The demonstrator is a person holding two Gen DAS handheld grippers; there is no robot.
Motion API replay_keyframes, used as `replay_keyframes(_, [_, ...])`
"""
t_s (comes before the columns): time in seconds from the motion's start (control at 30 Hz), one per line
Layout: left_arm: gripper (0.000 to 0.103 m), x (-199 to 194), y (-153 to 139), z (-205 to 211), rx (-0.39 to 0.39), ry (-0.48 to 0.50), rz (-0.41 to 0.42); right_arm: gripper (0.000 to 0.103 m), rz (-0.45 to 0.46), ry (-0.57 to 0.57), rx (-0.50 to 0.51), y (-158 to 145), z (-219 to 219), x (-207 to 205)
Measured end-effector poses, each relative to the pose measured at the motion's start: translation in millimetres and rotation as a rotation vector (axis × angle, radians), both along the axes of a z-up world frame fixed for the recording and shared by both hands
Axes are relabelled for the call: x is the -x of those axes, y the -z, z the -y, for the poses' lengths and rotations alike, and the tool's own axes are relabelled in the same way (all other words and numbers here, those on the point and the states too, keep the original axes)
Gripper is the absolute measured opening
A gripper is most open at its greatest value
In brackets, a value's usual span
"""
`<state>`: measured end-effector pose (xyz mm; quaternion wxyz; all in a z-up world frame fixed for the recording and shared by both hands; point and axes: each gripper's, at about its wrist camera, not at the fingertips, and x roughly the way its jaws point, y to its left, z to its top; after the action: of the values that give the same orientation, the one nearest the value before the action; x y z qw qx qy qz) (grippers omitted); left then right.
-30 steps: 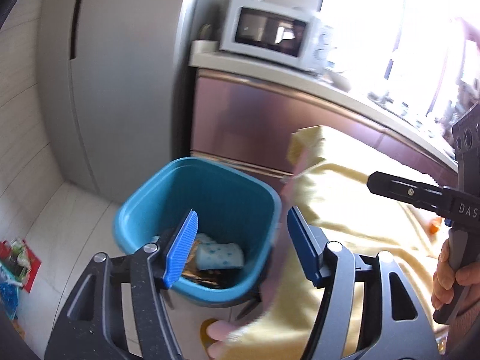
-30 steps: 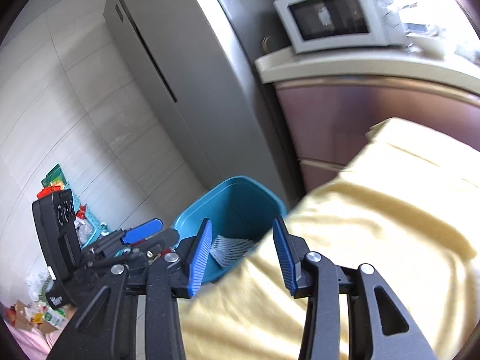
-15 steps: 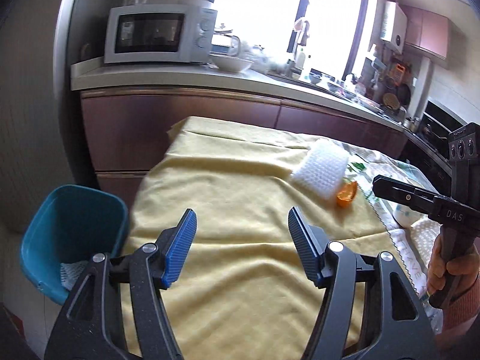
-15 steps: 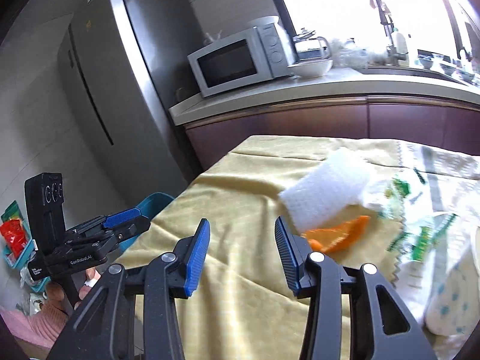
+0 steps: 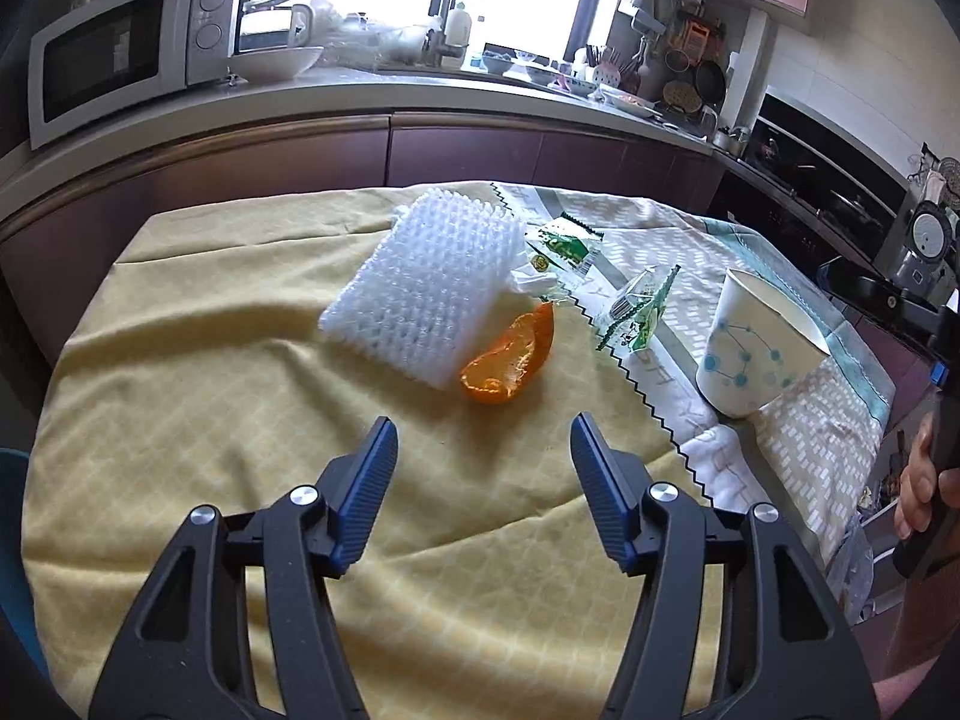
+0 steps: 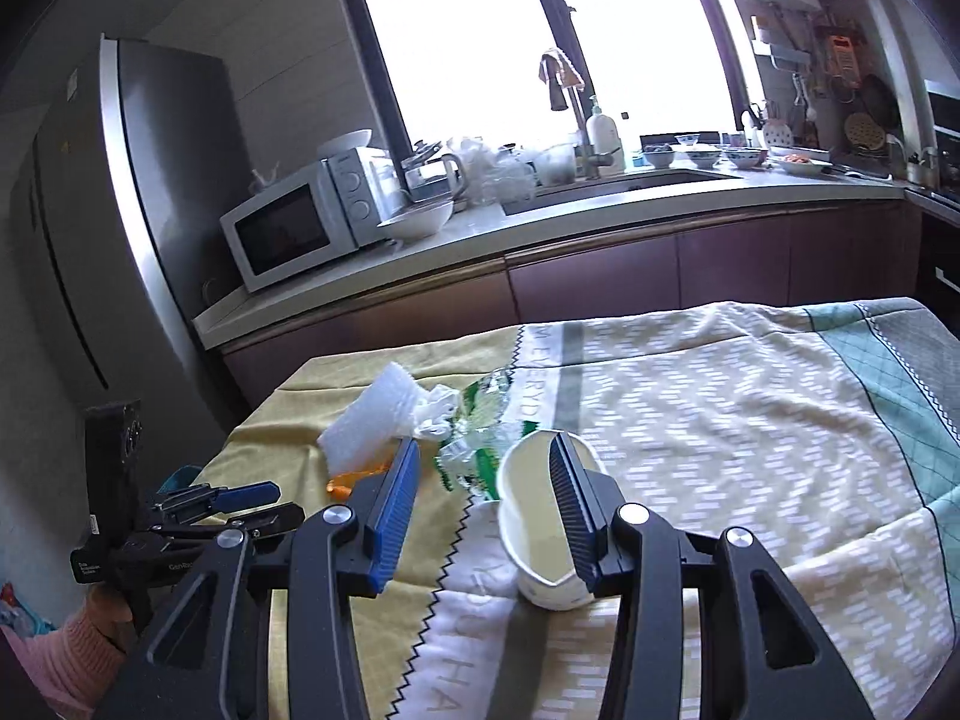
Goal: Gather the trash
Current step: 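Grasp an orange peel with the left tool while the right tool grasps a blue-dot-print paper cup, then carry the orange peel and paper cup over the teal bin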
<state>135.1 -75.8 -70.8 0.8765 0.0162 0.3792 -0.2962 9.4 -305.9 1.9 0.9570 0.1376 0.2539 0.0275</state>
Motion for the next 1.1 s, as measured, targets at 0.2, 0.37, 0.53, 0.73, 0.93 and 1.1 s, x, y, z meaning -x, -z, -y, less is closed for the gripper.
replay_keyframes(0.2, [0.042,-27,15,23,-0.027,-0.01,-0.086,0.043,-0.04,0.048,-0.059,15,30,-1])
replay_keyframes(0.37, [0.033,-37,23,32,-0.03,-0.009,-0.127,0.034,-0.082,0.041,-0.101,30,42,-4])
replay_keyframes(0.53, [0.019,-44,25,36,-0.021,-0.011,-0.145,0.018,-0.103,0.019,-0.114,35,44,-7])
replay_keyframes(0.73, [0.015,-45,25,34,-0.016,-0.019,-0.143,0.004,-0.11,0.0,-0.114,37,42,-7])
replay_keyframes(0.93, [0.013,-35,19,28,-0.01,-0.031,-0.117,0.004,-0.098,-0.01,-0.133,34,41,-4])
replay_keyframes(1.1, [0.011,-22,10,15,0.006,-0.04,-0.093,0.004,-0.08,-0.04,-0.162,29,37,-3])
